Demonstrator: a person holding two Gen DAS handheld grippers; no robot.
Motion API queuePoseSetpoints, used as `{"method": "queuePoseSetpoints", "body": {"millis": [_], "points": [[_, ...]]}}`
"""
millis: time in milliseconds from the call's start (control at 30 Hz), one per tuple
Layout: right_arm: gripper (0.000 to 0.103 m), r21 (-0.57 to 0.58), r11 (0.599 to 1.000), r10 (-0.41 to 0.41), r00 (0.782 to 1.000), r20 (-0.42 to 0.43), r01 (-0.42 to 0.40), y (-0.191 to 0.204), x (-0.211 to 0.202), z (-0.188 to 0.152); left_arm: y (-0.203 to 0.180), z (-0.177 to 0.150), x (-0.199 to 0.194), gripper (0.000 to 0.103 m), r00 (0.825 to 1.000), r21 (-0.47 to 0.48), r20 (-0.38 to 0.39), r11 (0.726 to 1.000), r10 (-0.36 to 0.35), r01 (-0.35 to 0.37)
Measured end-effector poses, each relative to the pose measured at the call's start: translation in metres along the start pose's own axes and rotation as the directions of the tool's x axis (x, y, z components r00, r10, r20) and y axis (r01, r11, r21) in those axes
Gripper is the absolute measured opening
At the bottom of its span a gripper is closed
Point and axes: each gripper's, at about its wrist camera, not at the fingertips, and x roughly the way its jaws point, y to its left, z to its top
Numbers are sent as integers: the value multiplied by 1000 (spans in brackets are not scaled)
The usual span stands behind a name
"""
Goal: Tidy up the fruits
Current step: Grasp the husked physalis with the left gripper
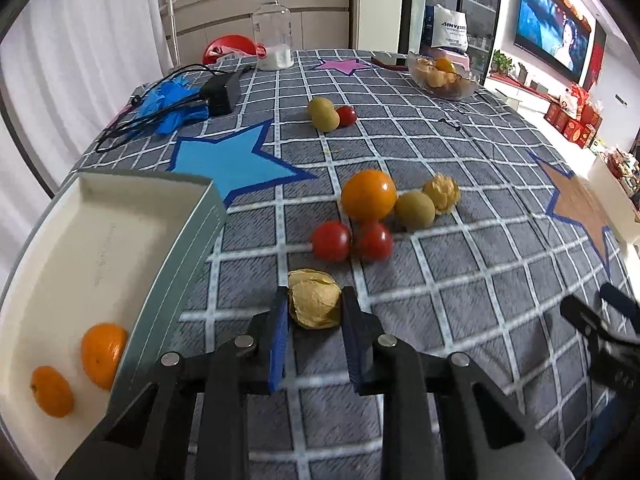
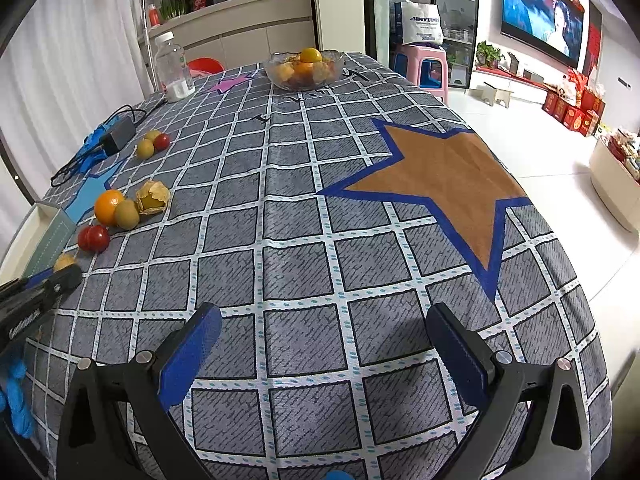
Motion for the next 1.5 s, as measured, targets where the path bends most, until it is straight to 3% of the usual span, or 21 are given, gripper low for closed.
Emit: {"method": "queuePoseSetpoints", "body": {"millis": [267,500,700,967,1067,1133,1200,1267,1300,1400,1500], "points": [[103,-56,998,-42,999,-27,41,7,2,-1,16,-47,-29,27,995,5,91,999,48,-49],[103,-145,989,10,998,-56,-18,19,3,1,24,-48,-29,27,996,-30,93,1000,4,-2],[103,-96,992,77,991,-112,-88,35,15,24,24,-49,-29,28,996,-31,95,1000,0,3],[103,-7,990,140,986,-88,-141,77,49,77,23,-50,-30,28,995,-29,96,1000,-3,6],[86,3,989,146,984,-103,-146,89,61,85,23,-50,-30,28,995,-29,96,1000,-3,6],[82,-11,990,137,986,-97,-139,98,63,87,23,-50,-30,28,995,-29,96,1000,-3,6],[56,-61,988,132,986,-102,-139,108,61,84,23,-50,-30,28,995,-29,96,1000,-4,7],[49,-115,986,107,990,-93,-117,118,58,79,23,-50,-30,28,995,-29,96,1000,-3,6],[36,-119,984,123,988,-90,-133,119,56,76,23,-50,-30,28,995,-28,96,1000,-3,5],[25,-92,977,184,977,-109,-194,115,55,75,22,-51,-30,28,995,-29,96,1000,-5,8],[25,-46,965,254,961,-112,-260,103,50,73,22,-51,-31,28,995,-31,97,999,-10,13]]}}
